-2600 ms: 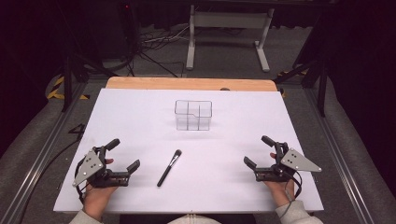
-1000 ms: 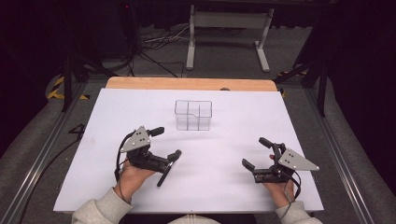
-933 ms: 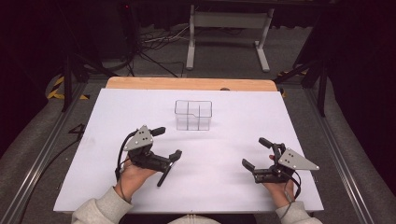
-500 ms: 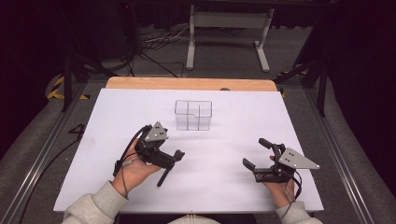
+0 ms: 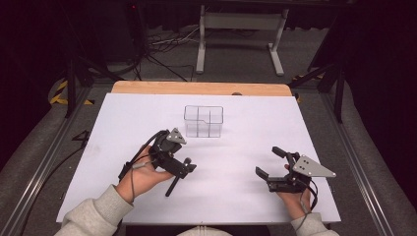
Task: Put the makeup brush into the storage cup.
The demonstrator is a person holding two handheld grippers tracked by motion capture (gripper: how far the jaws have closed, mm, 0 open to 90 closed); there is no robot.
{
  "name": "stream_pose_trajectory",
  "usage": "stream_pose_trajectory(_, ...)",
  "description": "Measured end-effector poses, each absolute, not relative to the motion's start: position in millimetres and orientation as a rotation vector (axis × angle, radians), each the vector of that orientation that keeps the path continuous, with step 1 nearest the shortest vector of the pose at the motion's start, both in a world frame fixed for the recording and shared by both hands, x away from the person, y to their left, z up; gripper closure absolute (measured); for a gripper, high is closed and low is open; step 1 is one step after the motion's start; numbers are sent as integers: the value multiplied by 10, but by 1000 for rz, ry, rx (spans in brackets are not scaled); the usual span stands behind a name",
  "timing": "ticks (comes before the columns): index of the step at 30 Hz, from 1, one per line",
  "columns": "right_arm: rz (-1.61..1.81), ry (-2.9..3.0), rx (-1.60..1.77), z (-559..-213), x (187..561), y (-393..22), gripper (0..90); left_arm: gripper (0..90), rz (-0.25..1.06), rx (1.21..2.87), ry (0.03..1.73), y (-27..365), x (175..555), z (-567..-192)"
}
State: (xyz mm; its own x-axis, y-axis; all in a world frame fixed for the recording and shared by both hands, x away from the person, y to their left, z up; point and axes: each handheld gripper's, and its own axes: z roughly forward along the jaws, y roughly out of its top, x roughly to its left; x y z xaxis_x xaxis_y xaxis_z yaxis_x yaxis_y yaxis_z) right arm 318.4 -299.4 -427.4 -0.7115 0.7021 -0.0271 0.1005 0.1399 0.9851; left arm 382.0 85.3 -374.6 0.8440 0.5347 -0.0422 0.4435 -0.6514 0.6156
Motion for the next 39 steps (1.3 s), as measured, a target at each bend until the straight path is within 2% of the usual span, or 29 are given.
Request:
stream_pose_trajectory(4, 1603, 1927, 764, -4274, 3175, -2997, 78, 74, 217, 2458, 687, 811, 3817, -3739)
stream_pose_trajectory(19, 1611, 1922, 769, -4281, 3174, -3001, 78, 78, 103, 2600, 790, 762, 3924, -3824)
stream_pose_trajectory(24, 1612, 1922, 772, -4283, 3173, -3001, 82, 79, 141, 2627, 799, 738, 3924, -3827)
stream_pose_trajectory(34, 1614, 1919, 772, -4283, 3170, -3005, 84, 93, 96, 2696, 829, 693, 3955, -3936)
stream_pose_trajectory(39, 1616, 1916, 771, -4283, 3170, -3007, 84, 135, 92, 2729, 855, 685, 3966, -4022)
